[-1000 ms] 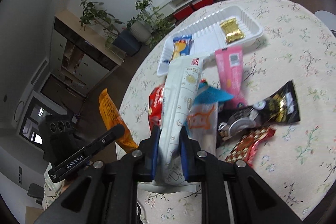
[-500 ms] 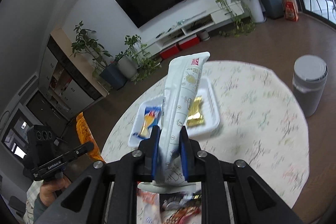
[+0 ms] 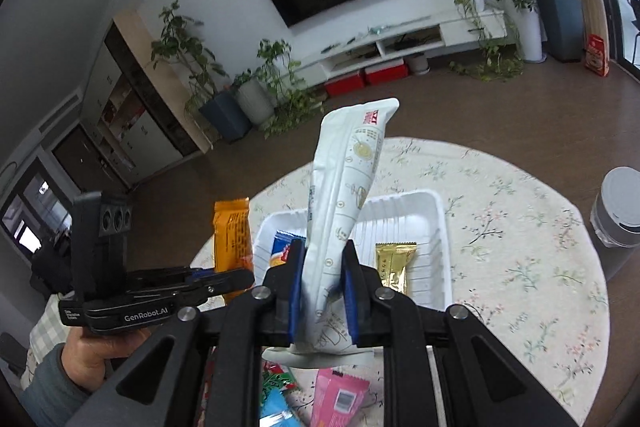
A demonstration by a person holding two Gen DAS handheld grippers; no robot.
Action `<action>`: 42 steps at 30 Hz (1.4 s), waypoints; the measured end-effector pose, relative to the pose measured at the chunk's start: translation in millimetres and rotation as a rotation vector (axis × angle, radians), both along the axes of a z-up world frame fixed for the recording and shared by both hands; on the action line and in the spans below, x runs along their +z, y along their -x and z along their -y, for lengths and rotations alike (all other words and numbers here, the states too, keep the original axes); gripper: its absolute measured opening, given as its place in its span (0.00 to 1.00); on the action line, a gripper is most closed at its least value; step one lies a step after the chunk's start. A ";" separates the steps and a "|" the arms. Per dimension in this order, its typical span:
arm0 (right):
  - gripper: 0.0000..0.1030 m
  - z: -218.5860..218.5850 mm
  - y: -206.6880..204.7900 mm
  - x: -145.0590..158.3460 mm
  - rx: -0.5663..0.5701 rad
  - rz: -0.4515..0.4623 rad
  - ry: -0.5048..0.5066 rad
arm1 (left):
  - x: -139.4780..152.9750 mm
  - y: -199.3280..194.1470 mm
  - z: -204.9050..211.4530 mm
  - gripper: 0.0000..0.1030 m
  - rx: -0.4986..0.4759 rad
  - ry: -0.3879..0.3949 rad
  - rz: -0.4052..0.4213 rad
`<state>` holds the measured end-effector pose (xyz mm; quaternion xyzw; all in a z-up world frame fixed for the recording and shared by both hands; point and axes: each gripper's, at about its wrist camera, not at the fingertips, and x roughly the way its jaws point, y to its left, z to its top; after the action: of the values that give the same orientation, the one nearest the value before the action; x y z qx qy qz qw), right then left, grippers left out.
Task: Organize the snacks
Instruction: 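Lower both packets into the white tray beside the others and open both tools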
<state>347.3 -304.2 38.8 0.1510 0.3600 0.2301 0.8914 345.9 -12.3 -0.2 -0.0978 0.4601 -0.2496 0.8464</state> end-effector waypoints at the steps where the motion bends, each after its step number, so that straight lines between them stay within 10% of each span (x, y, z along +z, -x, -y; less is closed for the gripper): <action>1: 0.19 -4.4 -5.9 -5.8 0.012 -0.017 0.009 | -5.2 -5.5 0.1 0.13 0.007 0.004 -0.011; 14: 0.15 -36.7 -50.8 -74.3 0.065 -0.140 0.124 | -72.0 -54.9 8.4 0.13 0.044 0.000 -0.123; 42: 0.14 -57.7 -48.6 -115.3 0.088 -0.176 0.220 | -107.6 -70.4 -1.9 0.17 0.115 -0.040 -0.197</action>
<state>395.9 -246.5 -76.5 0.0561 0.4660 0.2140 0.8567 416.3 -10.4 -107.8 -0.1312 0.5395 -0.1808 0.8118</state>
